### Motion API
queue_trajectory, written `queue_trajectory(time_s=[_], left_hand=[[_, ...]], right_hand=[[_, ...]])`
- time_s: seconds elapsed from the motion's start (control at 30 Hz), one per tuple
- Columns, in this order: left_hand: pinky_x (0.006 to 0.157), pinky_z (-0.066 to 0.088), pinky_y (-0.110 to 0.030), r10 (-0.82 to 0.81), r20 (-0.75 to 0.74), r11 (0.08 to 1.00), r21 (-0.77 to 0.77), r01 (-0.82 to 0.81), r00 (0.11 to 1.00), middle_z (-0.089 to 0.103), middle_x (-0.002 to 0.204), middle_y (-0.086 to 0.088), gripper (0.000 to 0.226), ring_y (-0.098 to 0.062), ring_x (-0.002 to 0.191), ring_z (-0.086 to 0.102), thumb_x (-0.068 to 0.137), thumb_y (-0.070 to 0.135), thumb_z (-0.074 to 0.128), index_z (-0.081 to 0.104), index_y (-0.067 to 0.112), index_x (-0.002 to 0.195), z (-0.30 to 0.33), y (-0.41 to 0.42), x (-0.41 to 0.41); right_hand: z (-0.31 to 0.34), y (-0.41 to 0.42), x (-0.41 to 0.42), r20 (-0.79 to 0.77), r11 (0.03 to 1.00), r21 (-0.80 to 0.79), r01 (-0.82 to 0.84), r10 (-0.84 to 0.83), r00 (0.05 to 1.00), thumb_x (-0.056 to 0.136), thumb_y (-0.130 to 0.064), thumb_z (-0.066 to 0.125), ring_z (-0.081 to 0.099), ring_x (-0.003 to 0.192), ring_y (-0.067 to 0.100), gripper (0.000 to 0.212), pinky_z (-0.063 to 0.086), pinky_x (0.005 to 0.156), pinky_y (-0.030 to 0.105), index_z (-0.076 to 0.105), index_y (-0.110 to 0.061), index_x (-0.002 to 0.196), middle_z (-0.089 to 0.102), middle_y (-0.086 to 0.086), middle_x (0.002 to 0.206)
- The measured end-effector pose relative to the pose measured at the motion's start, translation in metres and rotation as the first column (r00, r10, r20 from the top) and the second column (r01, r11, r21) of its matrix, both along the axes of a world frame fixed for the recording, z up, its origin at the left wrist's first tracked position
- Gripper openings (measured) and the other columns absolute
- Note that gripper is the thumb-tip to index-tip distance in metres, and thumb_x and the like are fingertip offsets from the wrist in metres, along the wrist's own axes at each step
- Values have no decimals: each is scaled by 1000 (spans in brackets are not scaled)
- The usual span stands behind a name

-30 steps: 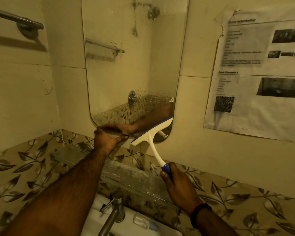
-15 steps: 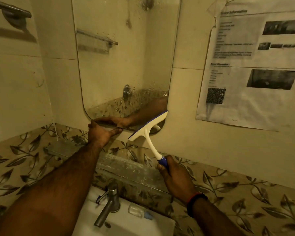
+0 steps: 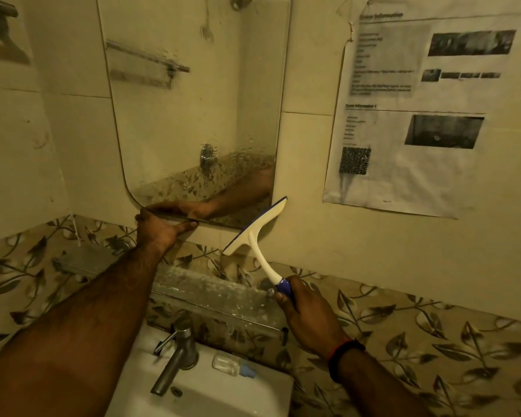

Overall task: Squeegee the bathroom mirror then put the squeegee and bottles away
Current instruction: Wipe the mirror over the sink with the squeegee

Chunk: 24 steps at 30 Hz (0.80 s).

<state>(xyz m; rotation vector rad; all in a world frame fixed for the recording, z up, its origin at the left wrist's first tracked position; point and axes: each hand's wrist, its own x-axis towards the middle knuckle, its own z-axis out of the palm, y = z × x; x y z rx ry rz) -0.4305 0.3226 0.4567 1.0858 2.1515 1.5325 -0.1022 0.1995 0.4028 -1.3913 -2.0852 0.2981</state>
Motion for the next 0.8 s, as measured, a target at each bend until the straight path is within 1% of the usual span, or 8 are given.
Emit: queue_trajectory(time_s=[0.17, 0.3, 0.37, 0.47, 0.53, 0.67, 0.73, 0.8], left_hand=[[94, 49, -47, -11, 2, 1000, 7, 11, 1000, 43, 143, -19, 121, -40, 128, 48, 50, 43, 95, 28, 8, 145, 1, -2, 2], [96, 49, -50, -16, 3, 1000, 8, 16, 1000, 42, 142, -18, 124, -40, 130, 46, 48, 42, 95, 27, 9, 146, 2, -4, 3], [96, 50, -50, -26, 18, 1000, 16, 26, 999, 42, 142, -17, 124, -39, 129, 47, 47, 41, 96, 28, 10, 146, 1, -5, 2], [95, 54, -47, -94, 64, 995, 49, 91, 993, 50, 139, -13, 118, -33, 124, 54, 41, 41, 97, 40, 13, 140, 2, -5, -1], [98, 52, -47, -146, 71, 988, 67, 141, 987, 53, 138, -9, 115, -30, 123, 56, 40, 46, 96, 45, 15, 139, 1, -5, -4], [99, 51, -42, -241, 92, 967, 103, 231, 966, 64, 125, 3, 90, -22, 117, 61, 46, 40, 96, 58, 23, 126, 1, -5, -5], [98, 52, -40, -263, 99, 960, 127, 249, 960, 66, 121, 0, 85, -21, 111, 64, 49, 34, 97, 59, 18, 123, -1, -5, -6], [97, 53, -40, -259, 118, 960, 141, 242, 959, 63, 124, -6, 88, -23, 109, 63, 49, 27, 98, 56, 11, 125, -3, -3, -7]], right_hand=[[-4, -9, 9, 9, 1000, -14, 26, -26, 1000, 99, -44, 43, 51, 66, 4, 12, 34, 55, 16, 44, -33, 103, 49, -12, 78], [2, -15, 11, -80, 1000, -22, 20, -22, 997, 99, -45, 44, 54, 68, 4, 10, 38, 57, 16, 44, -36, 103, 57, -8, 85], [17, -15, 1, -104, 999, 36, -21, 24, 994, 98, -46, 43, 55, 66, 4, 8, 40, 57, 15, 42, -40, 104, 59, -9, 82], [52, -10, -30, -144, 985, 136, -110, 129, 981, 97, -50, 41, 58, 67, 5, 9, 47, 59, 20, 39, -44, 102, 61, -10, 82], [80, 0, -56, -196, 971, 187, -146, 183, 963, 97, -49, 42, 58, 70, 7, 12, 51, 63, 25, 42, -40, 105, 60, -9, 83], [144, 28, -112, -317, 949, 252, -189, 265, 910, 99, -44, 44, 58, 72, 4, 16, 45, 58, 18, 47, -32, 109, 57, -12, 84], [179, 42, -138, -340, 944, 283, -168, 263, 903, 99, -43, 44, 58, 70, 8, 21, 43, 55, 22, 47, -27, 112, 57, -8, 83], [210, 53, -161, -399, 935, 316, -159, 283, 872, 99, -42, 45, 61, 71, 18, 23, 49, 57, 31, 44, -23, 112, 60, 1, 85]])
